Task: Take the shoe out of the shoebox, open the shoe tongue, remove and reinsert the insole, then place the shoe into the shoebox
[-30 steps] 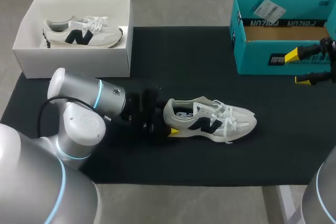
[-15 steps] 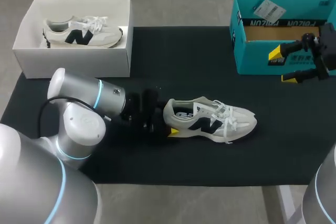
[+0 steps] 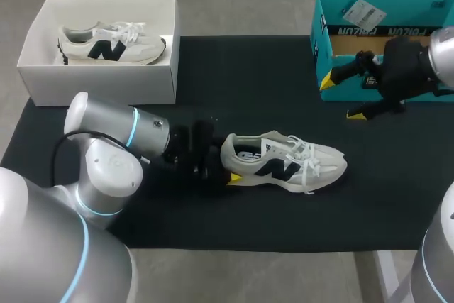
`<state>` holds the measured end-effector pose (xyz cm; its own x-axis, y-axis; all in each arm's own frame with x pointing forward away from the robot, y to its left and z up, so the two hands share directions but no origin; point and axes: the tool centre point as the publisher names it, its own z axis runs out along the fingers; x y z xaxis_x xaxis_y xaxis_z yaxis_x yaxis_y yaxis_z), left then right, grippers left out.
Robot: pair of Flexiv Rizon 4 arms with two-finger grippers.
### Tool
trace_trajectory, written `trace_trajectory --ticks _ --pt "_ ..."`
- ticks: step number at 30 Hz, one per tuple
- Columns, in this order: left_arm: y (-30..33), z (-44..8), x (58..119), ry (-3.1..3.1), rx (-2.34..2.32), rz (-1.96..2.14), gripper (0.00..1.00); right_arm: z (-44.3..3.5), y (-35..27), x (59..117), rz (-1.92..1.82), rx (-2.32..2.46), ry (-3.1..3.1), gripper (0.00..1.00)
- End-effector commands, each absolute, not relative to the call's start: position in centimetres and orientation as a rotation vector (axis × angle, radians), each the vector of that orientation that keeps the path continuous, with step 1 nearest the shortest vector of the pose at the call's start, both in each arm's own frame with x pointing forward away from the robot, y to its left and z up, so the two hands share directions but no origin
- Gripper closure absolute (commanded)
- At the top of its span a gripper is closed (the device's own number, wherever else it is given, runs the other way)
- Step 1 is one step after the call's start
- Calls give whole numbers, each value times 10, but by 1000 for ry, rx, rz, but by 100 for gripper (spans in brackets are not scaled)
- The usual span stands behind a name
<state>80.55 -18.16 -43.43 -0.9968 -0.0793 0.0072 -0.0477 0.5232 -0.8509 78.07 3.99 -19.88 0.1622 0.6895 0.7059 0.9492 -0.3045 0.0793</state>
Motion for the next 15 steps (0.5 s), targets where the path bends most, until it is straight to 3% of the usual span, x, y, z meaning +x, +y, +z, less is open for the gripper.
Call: trace_trajectory --ticks 1,15 --pt "-182 -435 804 2715 -116 -1508 100 -210 67 785 -804 -2185 -1625 0" --pt "-182 -435 804 2715 -116 -1508 100 -255 133 790 -452 -2308 -1791 0"
